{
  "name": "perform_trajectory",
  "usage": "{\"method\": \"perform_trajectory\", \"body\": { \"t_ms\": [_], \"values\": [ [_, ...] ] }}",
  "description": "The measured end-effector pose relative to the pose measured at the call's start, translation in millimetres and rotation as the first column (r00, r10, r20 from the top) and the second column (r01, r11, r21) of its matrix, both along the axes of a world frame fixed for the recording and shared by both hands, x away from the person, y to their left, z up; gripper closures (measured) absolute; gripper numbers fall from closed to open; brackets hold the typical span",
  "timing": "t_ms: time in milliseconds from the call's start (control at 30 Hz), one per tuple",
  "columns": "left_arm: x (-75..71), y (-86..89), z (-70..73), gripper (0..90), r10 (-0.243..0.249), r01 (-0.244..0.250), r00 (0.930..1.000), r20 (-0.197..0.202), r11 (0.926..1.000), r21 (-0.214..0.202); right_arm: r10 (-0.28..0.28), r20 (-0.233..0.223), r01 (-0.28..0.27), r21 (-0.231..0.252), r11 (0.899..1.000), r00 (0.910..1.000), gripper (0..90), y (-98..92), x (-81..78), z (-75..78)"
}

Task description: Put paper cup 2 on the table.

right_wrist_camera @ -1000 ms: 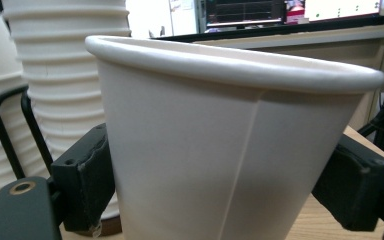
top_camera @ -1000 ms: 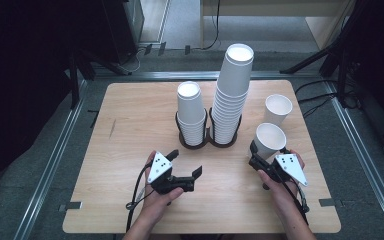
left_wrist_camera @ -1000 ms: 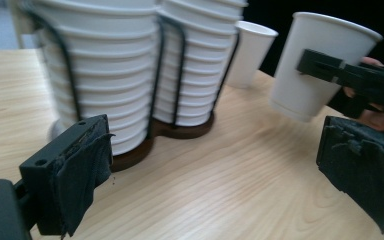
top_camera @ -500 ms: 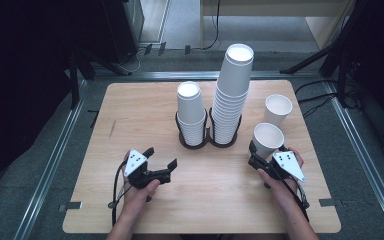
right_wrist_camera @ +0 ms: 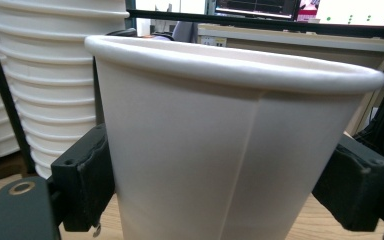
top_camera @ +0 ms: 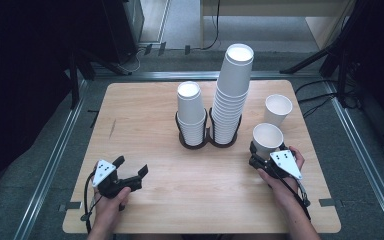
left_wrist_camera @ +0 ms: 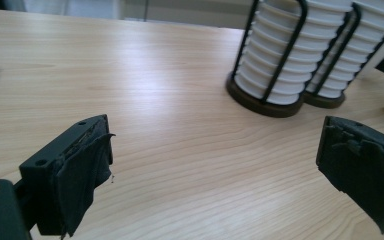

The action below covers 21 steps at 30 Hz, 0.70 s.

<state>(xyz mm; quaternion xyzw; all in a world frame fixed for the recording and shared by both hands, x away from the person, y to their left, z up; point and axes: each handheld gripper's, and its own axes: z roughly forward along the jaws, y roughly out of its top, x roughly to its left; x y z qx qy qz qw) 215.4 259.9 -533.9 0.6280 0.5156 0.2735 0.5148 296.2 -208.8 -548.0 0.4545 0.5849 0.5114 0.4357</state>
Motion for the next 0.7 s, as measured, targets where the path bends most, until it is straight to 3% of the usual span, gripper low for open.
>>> {"method": "perform_trajectory", "body": {
  "t_ms": [200, 400, 567, 700],
  "values": [
    [-12.2, 23.2, -4.0, 1.6, 0.062, -0.062, 0.998, -0.007, 0.998, 0.009, 0.002, 0.003, -0.002, -0.026, 1.0, 1.0, 14.0, -3.1, 2.3, -1.9],
    [-15.8, 34.0, -6.8, 1.6, 0.093, -0.093, 0.9957, -0.002, 0.9954, 0.022, 0.005, 0.0, -0.005, -0.047, 0.999, 1.0, 14.0, -4.4, 4.4, -4.0],
    [-11.7, 36.7, -14.3, 1.6, 0.078, -0.078, 0.9967, -0.02, 0.9965, 0.03, 0.004, -0.009, -0.005, -0.052, 0.999, 1.0, 14.0, -6.0, 5.2, -4.9],
    [-9.2, 37.6, -15.6, 1.6, 0.076, -0.076, 0.9967, -0.027, 0.9971, 0.01, 0.003, -0.022, -0.004, -0.059, 0.998, 0.9998, 13.9, -6.3, 4.6, -6.2]
  ]
}}
